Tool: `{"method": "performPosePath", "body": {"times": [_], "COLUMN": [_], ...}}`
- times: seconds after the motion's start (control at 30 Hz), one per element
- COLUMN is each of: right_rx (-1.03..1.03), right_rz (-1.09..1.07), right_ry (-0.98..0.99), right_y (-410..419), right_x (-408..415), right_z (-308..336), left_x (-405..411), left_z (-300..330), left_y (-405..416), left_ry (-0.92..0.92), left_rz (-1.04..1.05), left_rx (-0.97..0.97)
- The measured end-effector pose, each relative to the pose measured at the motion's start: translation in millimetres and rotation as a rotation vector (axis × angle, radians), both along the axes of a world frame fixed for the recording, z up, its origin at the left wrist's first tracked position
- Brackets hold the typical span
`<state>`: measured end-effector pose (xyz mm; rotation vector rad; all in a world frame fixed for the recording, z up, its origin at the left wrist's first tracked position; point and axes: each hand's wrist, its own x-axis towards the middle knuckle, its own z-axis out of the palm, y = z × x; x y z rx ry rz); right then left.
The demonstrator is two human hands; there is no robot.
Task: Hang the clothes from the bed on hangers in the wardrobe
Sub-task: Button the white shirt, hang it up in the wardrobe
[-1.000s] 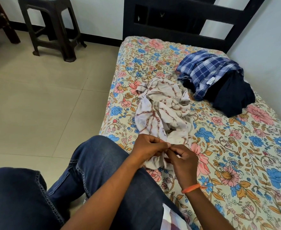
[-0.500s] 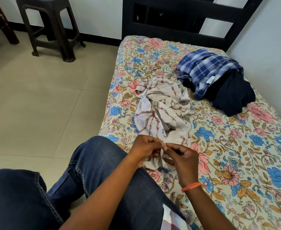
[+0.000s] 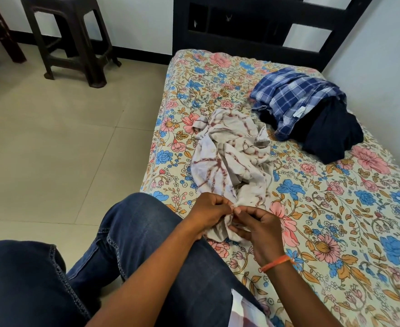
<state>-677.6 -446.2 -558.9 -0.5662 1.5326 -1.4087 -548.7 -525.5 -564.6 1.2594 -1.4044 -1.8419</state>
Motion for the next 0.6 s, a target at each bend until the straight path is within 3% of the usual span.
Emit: {"method": "performPosePath", "body": {"times": [0.2, 0.27, 0.33, 0.47, 0.6], "right_rx": [-0.007, -0.013, 0.014, 0.063, 0.074], "right_rz": [0.007, -0.018, -0.069, -0.14, -0.237], "right_ry": [0.109, 0.147, 0.057, -0.155, -0.146], "right_y": [-3.3, -3.2, -2.0, -0.7, -6.9], "right_x": [3.7, 2.8, -0.3, -8.8, -13.1], "right_z": [-3.5, -5.2, -6.4, -3.9, -1.2], "left_x": [-0.5, 1.0, -0.2, -5.0, -9.3], "left_z": [3.0, 5.0, 7.4, 7.0, 4.0], "left_y": [-0.1, 1.9, 6.2, 9.5, 11.2], "left_ry": [0.002, 0.08, 0.109, -0.252, -0.379], "left_rz": [0.05, 0.037, 0.013, -0.038, -0.197], "left_rx": [0.065, 0.116, 0.132, -0.166, -0.273]}}
